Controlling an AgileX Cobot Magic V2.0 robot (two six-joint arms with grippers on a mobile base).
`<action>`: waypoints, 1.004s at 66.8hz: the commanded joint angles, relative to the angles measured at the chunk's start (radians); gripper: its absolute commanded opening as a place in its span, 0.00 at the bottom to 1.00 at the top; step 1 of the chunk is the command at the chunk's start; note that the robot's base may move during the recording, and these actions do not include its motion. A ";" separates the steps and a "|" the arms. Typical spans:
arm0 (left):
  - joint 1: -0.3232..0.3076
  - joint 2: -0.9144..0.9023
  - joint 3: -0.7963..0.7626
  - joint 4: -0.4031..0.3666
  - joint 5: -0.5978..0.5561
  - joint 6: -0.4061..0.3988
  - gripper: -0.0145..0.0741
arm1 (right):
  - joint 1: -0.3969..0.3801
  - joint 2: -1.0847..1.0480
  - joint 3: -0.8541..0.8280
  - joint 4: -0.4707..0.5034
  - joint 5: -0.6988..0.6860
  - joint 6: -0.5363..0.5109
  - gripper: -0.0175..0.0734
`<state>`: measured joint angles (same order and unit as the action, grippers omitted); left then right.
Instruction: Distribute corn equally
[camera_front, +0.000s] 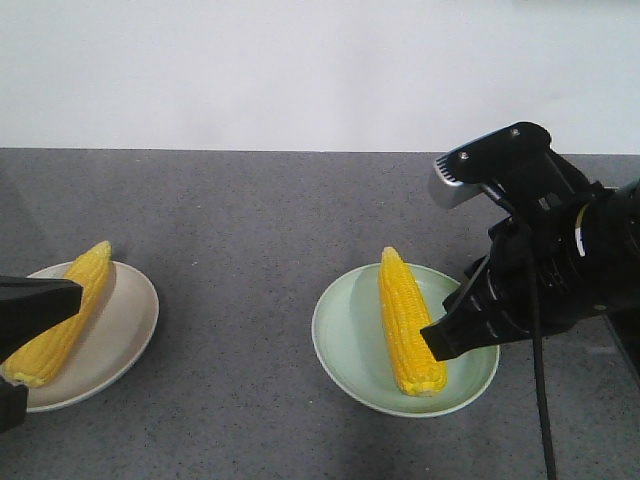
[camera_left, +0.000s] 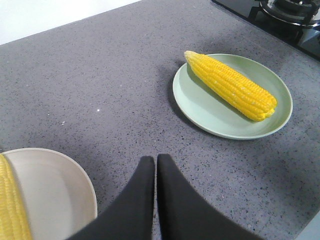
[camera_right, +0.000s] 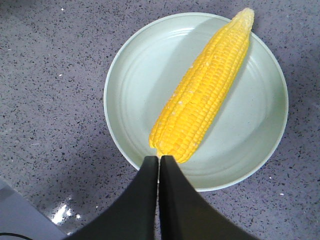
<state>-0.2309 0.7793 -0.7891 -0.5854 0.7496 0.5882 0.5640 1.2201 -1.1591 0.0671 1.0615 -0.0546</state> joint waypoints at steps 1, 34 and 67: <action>0.000 -0.005 -0.024 -0.027 -0.056 0.002 0.15 | 0.001 -0.026 -0.025 0.000 -0.035 -0.005 0.18; 0.097 -0.364 0.437 0.454 -0.537 -0.481 0.15 | 0.001 -0.026 -0.025 0.000 -0.034 -0.006 0.18; 0.204 -0.747 0.739 0.476 -0.578 -0.508 0.15 | 0.001 -0.026 -0.025 0.000 -0.034 -0.006 0.18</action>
<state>-0.0297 0.0651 -0.0423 -0.1119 0.2547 0.0907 0.5640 1.2201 -1.1591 0.0680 1.0653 -0.0546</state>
